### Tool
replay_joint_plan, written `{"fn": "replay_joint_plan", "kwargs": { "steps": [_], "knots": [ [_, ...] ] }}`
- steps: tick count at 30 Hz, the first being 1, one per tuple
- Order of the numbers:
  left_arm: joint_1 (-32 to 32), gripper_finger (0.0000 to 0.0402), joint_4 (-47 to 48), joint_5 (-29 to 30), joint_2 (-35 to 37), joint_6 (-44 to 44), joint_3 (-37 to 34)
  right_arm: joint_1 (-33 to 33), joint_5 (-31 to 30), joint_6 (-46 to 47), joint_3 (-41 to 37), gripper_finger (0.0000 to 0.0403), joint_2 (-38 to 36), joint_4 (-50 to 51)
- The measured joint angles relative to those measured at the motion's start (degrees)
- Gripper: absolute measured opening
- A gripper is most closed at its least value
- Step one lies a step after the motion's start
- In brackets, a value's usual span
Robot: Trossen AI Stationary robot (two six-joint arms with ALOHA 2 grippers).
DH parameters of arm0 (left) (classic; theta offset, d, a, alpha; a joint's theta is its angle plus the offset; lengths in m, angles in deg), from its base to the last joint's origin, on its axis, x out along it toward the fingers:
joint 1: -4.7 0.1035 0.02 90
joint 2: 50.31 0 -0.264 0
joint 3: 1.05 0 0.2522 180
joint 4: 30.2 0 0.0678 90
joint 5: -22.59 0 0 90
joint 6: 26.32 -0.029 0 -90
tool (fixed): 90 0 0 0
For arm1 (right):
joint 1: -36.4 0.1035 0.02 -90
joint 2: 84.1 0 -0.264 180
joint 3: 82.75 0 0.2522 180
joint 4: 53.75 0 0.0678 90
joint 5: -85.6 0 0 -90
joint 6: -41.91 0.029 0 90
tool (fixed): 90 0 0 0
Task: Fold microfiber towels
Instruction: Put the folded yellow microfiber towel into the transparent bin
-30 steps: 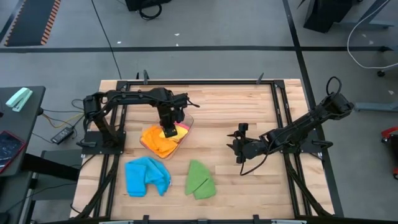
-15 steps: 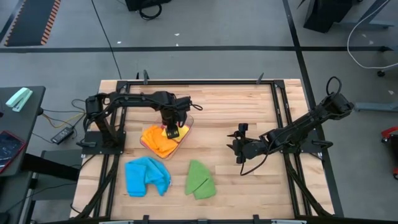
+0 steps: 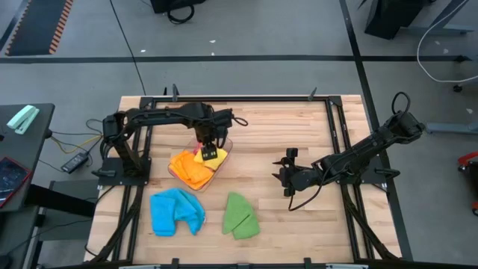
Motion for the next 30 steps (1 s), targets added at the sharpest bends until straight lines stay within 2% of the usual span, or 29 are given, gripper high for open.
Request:
{"fn": "replay_joint_plan", "kwargs": {
  "steps": [2,8,11,15,21,23,27,30],
  "knots": [
    [-0.28,0.0222,1.36,2.92,0.00,-0.20,1.90,0.02,0.02,0.00,0.00,0.0212,0.00,0.00],
    [-2.81,0.0187,5.21,2.48,0.07,0.45,7.75,0.01,0.01,-0.01,0.00,0.0212,0.00,0.02],
    [-4.63,0.0170,4.80,2.60,0.08,2.62,8.00,0.02,0.02,0.00,0.00,0.0212,0.00,0.02],
    [-6.64,0.0148,4.81,2.71,-0.49,4.90,6.49,0.00,0.16,0.00,0.00,0.0212,0.02,0.02],
    [-6.55,0.0114,1.90,2.84,-0.48,4.77,-1.25,0.02,0.42,0.02,-0.01,0.0212,0.00,0.00],
    [-5.64,0.0104,-1.93,6.27,-0.48,2.79,-4.13,0.02,0.42,0.02,0.00,0.0212,0.02,-0.03],
    [-3.90,0.0084,-8.43,18.64,-0.48,1.56,-8.05,0.02,0.42,0.01,0.00,0.0212,0.02,-0.17],
    [-2.97,0.0070,-12.88,18.76,-0.48,1.49,-10.14,0.00,0.42,0.00,-0.02,0.0212,0.01,-0.17]
  ]
}}
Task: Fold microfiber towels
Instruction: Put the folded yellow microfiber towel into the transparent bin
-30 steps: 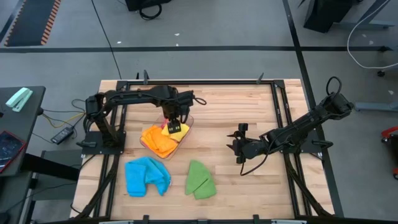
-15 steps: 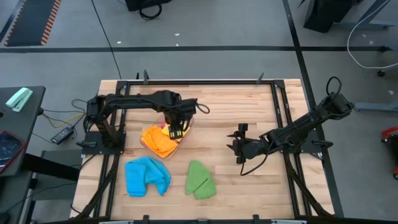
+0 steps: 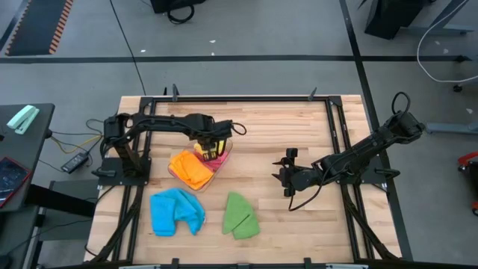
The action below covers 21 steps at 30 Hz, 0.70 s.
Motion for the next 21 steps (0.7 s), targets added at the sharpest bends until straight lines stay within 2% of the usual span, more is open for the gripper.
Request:
{"fn": "replay_joint_plan", "kwargs": {
  "steps": [4,11,18,21],
  "knots": [
    [0.45,0.0055,-5.65,-4.10,0.00,-0.02,-3.32,0.00,0.00,0.00,0.01,0.0212,-0.01,0.00],
    [-0.50,0.0039,-7.12,-4.17,0.05,-1.09,-7.00,0.02,0.46,0.16,0.00,0.0212,-0.01,0.00],
    [-2.59,0.0030,1.84,-3.96,0.52,-2.60,0.88,-0.17,0.56,0.45,0.00,0.0212,0.00,0.00],
    [-3.18,0.0034,3.97,-3.80,0.52,-2.55,4.63,-0.17,3.08,0.44,-0.01,0.0212,0.02,0.00]
  ]
}}
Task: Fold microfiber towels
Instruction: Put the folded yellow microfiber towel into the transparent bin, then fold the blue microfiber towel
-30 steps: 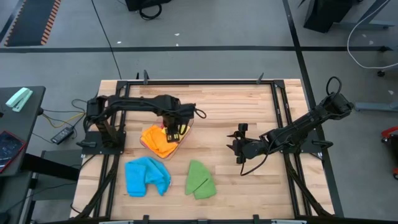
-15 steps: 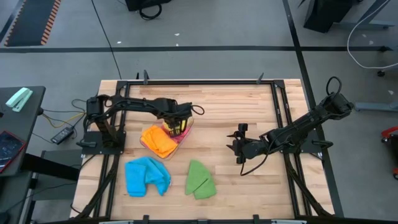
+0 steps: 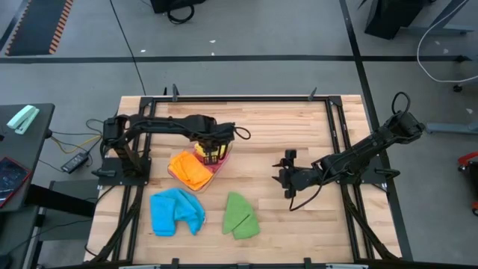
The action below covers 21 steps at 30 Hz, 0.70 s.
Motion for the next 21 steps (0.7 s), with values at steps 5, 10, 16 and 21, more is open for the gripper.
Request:
{"fn": "replay_joint_plan", "kwargs": {
  "steps": [5,10,16,21],
  "knots": [
    [-1.46,0.0059,2.47,0.01,0.02,1.68,4.20,0.00,5.00,-0.42,-0.53,0.0212,-0.02,-1.01],
    [-4.35,0.0079,2.40,-10.73,0.02,5.01,6.55,-0.65,8.43,-1.53,-4.51,0.0212,-0.02,-8.58],
    [-11.27,0.0084,-2.01,-16.56,0.07,9.85,6.94,-2.15,17.68,-2.39,-7.64,0.0212,-0.01,-15.06],
    [-18.91,0.0084,-6.04,-16.51,-0.44,17.08,4.04,-2.21,20.48,2.09,-8.20,0.0212,-0.01,-15.26]
  ]
}}
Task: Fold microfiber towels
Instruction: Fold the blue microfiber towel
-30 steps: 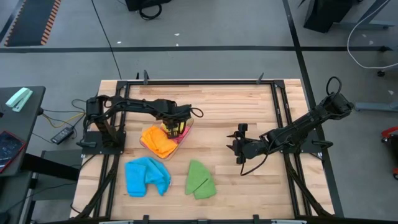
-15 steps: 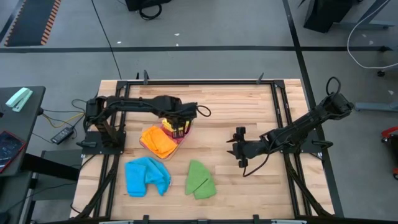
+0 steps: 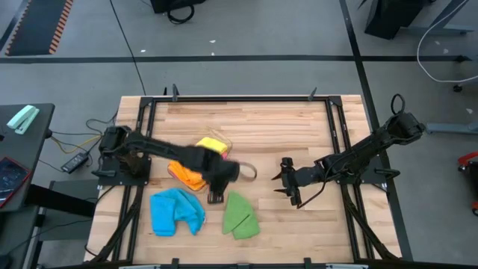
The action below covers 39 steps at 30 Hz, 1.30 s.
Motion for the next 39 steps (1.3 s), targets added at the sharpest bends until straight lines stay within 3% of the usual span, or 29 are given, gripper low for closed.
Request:
{"fn": "replay_joint_plan", "kwargs": {
  "steps": [12,19,27,33,39],
  "knots": [
    [-17.58,0.0114,-0.77,3.48,0.00,19.69,-8.62,0.11,0.01,0.01,0.00,0.0209,0.00,-0.91],
    [-26.79,0.0168,-1.01,13.66,0.00,26.89,-11.27,0.11,-0.85,0.54,0.00,0.0204,0.00,-1.30],
    [-29.47,0.0205,-2.28,14.63,0.00,30.94,-16.25,0.11,-0.87,0.60,0.00,0.0204,-0.01,-1.51],
    [-28.59,0.0155,-5.24,15.35,0.02,27.83,-18.96,0.11,-0.85,0.51,0.02,0.0204,0.01,-1.74],
    [-27.78,0.0028,-6.17,13.76,0.00,25.46,-17.91,0.11,-0.87,0.49,0.01,0.0204,0.00,-1.74]
  ]
}}
